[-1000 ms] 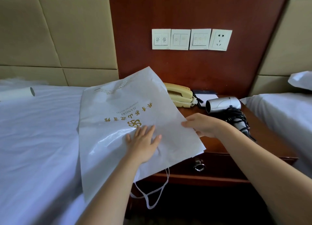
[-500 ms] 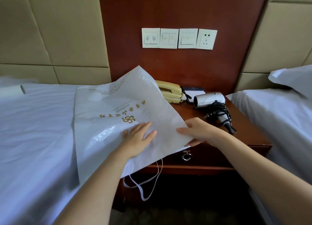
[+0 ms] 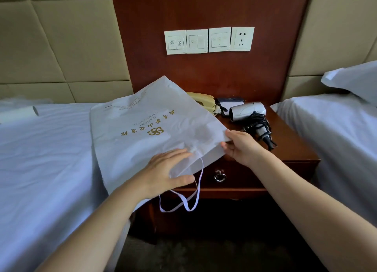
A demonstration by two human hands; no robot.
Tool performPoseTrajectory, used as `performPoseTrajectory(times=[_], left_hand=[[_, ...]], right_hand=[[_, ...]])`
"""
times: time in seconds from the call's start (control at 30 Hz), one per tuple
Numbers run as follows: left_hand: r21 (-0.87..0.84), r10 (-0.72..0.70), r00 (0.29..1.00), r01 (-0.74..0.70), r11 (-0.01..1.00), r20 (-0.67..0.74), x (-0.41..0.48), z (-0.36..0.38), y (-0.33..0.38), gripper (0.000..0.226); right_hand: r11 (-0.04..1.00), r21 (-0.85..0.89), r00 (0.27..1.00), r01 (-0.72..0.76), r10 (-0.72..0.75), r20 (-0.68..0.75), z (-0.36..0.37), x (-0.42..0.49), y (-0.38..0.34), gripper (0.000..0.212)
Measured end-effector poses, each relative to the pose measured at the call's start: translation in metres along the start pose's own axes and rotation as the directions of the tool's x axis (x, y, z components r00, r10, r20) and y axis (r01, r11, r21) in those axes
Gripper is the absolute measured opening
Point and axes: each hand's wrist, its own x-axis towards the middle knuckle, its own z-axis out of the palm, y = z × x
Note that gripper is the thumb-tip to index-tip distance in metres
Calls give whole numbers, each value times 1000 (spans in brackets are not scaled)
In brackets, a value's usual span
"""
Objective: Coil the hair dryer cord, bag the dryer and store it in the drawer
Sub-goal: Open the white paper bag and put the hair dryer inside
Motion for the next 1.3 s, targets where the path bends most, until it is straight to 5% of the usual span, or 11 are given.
performPoseTrajectory(times=[0.1, 0.2, 0.3, 0.4, 0.53, 0.67, 0.97, 1.03, 1.13, 1.2, 1.3], left_hand=[[20, 11, 999, -12, 1000, 36, -9, -3, 0, 122], [275, -2, 999, -10, 961, 42, -14, 1, -4, 121], [473, -66, 997, 80, 878, -47, -12, 5, -8, 105], [526, 34, 985, 62, 848, -171, -6, 13, -8, 93], [529, 192, 928, 6, 848, -318, 4, 17, -5, 39], [369, 16, 896, 166, 914, -443, 9, 2, 7, 1], [-278, -257, 893, 157, 948, -370, 20, -26, -11, 38], [-369, -218, 942, 113, 922, -256, 19, -34, -11, 33], [-422, -171, 971, 87, 902, -166, 20, -41, -16, 17], [-439, -180, 971, 95, 893, -156, 23, -43, -24, 40], [-499, -222, 965, 126, 857, -138, 27, -40, -32, 38]], right_hand=[[994, 109, 998, -17, 23, -53, -2, 5, -6, 15], [979, 201, 998, -27, 39, -55, -6, 11, -8, 17], [969, 243, 997, -38, 53, -52, -8, 18, -5, 15], [965, 261, 997, -38, 52, -50, -8, 23, -4, 12], [960, 277, 997, -30, 47, -56, -10, 27, -5, 9], [966, 257, 998, -28, 40, -43, -15, 25, -10, 10], [948, -253, 980, 195, -195, 27, -18, 5, -28, 22], [858, -441, 957, 264, -289, 9, -29, 7, -34, 21], [552, -780, 838, 293, -542, -68, -55, 19, -43, 16], [396, -898, 771, 195, -628, -110, -70, 27, -44, 19], [368, -929, 801, 41, -569, -189, -83, 43, -41, 47]])
